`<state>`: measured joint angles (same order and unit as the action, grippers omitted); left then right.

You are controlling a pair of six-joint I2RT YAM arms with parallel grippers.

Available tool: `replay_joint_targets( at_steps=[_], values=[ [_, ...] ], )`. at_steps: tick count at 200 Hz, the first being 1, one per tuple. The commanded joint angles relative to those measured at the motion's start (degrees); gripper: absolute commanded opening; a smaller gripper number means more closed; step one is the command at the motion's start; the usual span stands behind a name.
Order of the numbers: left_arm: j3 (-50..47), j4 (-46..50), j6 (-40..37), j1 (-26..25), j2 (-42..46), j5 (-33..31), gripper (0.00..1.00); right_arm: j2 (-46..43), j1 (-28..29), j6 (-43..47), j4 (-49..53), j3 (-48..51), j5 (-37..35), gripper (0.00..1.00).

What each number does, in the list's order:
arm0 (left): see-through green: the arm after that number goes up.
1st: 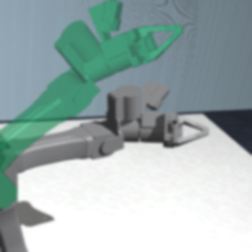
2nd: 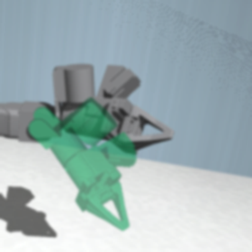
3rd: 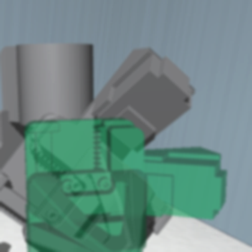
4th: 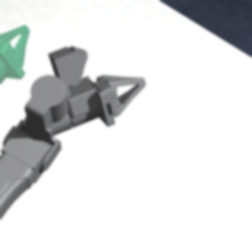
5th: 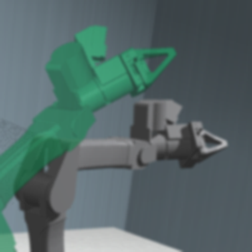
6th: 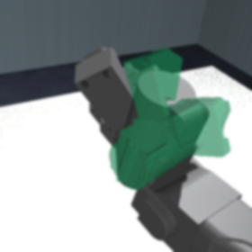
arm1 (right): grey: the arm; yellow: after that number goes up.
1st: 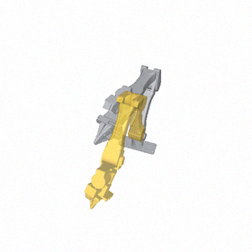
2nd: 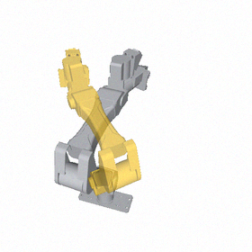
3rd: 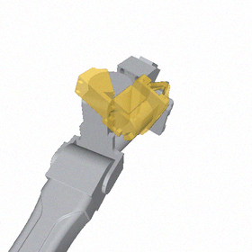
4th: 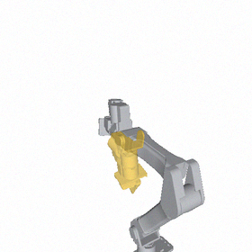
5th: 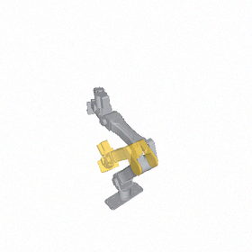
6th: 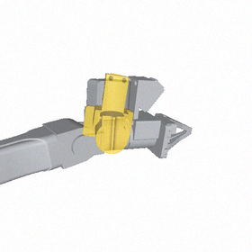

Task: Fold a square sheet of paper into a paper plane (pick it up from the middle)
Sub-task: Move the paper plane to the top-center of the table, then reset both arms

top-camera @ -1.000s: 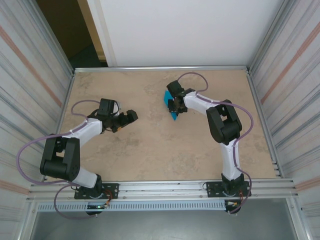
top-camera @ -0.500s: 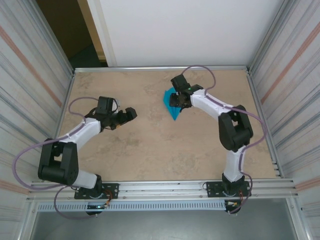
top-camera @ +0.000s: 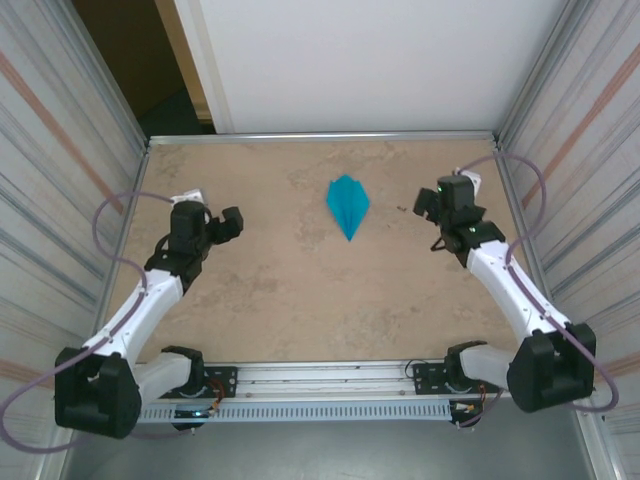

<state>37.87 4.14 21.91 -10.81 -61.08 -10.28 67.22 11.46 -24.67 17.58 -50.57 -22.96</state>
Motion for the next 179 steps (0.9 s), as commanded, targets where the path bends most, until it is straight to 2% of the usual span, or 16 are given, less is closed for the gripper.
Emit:
replay_joint_targets(
  at_steps=[1,28,42,68,80,121,156,179],
  values=[
    [-4.6,-7.52,-5.31,2.57,2.14,-7.56,0.99,-2.67,-4.69,2.1,-5.89,5.76,-3.85,0.99],
    [-11.14,-18.04,-9.91,4.04,1.42,-10.64,0.99,-2.08,-10.69,3.09,-11.08,11.08,-2.43,0.99],
    [-13.46,-23.73,-12.85,6.31,-0.28,-6.43,0.99,-0.52,-13.57,4.34,-14.99,13.41,0.87,0.99],
    [-15.28,-30.4,-16.52,8.81,-4.58,-0.48,0.99,3.49,-16.24,4.45,-14.76,12.88,0.96,0.99],
    [-16.25,-34.25,-17.79,9.65,-7.16,2.6,0.98,4.27,-17.51,4.65,-18.52,14.67,4.02,0.99],
    [-18.32,-45.14,-21.93,10.72,-13.37,8.9,0.98,3.44,-18.14,8.28,-37.68,23.37,10.62,0.99],
    [-18.46,-50.61,-21.79,13.91,-17.91,14.81,0.98,5.56,-18.15,10.84,-44.7,25.26,17.01,0.99],
    [-18.3,-53.17,-22.12,14.19,-21.27,17.21,0.98,8.42,-18.14,12.18,-50.91,26.55,18.84,0.99]
  ],
)
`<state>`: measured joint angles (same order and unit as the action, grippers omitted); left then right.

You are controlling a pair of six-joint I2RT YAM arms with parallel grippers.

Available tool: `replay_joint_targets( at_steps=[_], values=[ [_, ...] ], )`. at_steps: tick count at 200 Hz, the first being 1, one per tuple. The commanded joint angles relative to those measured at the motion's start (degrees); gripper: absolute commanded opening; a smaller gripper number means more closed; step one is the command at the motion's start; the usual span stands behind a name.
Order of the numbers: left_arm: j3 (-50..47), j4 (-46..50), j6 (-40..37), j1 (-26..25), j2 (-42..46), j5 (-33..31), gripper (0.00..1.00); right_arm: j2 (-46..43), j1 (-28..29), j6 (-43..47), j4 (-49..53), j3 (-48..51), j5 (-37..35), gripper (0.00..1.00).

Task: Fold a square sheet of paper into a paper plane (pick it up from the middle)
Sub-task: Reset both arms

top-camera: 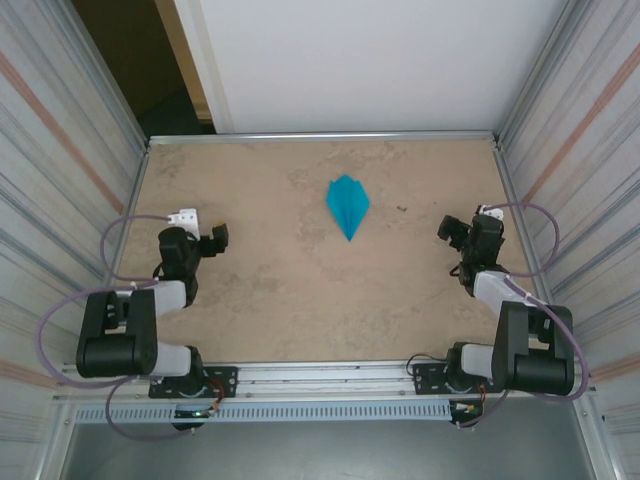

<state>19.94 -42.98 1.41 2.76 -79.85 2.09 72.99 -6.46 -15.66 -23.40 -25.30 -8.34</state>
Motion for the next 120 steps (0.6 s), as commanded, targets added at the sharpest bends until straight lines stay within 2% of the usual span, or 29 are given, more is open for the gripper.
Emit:
replay_joint_targets(
  at_steps=[1,44,56,83,98,120],
  values=[
    [-0.36,-6.1,-1.69,0.64,-2.63,4.8,0.98,2.84,-0.22,3.26,-10.09,1.3,4.3,0.99],
    [1.59,-4.71,-2.37,0.03,-5.41,4.57,0.99,7.71,0.41,6.24,-14.36,0.98,8.45,0.99],
    [0.93,-8.48,-2.55,-0.12,-7.2,4.77,0.99,9.05,1.36,7.3,-17.27,1.97,8.13,0.99],
    [1.61,-5.98,-2.51,-0.39,-6.68,3.8,0.99,12.18,2.42,8.45,-20.06,2.07,8.06,0.99],
    [2.39,-4.61,-3.13,-1.53,-6.74,2.08,0.99,15.06,3.12,9.3,-23.24,2.26,8.02,0.99],
    [3.65,-2.6,-4.72,-3.93,-6.98,-2.24,0.98,15.3,4.45,10.39,-22.56,2.02,6.18,0.99]
  ],
)
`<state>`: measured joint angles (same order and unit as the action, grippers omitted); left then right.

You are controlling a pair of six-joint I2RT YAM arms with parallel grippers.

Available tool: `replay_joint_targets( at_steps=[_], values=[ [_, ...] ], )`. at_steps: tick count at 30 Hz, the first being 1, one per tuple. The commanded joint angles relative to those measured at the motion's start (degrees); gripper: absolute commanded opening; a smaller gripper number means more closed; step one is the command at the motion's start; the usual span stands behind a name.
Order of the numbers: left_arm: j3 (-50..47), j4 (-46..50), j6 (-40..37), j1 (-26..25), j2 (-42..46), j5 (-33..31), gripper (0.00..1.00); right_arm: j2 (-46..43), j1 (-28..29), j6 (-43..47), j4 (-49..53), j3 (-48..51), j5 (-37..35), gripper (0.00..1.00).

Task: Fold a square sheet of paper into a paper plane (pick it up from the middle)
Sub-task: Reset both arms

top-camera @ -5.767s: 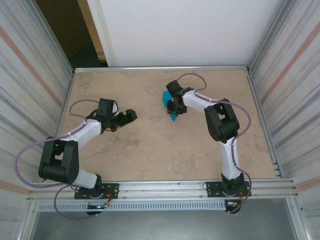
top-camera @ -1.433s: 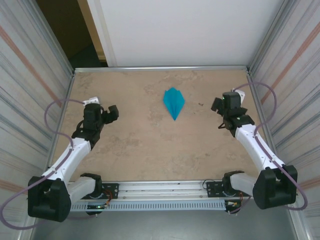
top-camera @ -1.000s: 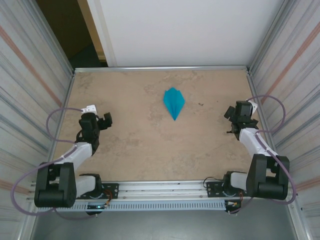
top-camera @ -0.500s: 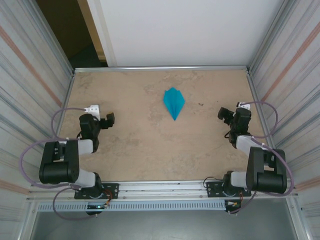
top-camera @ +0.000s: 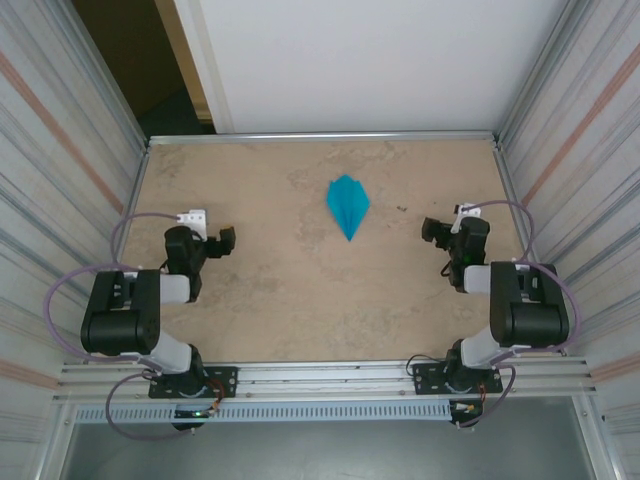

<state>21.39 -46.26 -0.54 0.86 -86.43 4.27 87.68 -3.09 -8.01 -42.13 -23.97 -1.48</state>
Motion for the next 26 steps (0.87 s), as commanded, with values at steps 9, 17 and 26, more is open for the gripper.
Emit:
replay_joint_targets(
  at_steps=[9,17,26],
  values=[
    [1.9,0.43,-3.44,-2.61,-0.18,-4.78,0.99,0.72,1.02,2.7,-3.68,0.59,-0.71,0.99],
    [2.35,1.13,-3.42,-2.38,-0.36,-4.27,0.99,0.74,1.05,2.65,-3.61,0.52,-0.71,0.99],
    [2.35,1.18,-3.32,-2.09,-0.38,-3.75,0.99,0.56,0.88,2.59,-3.95,0.87,-0.35,0.99]
  ],
)
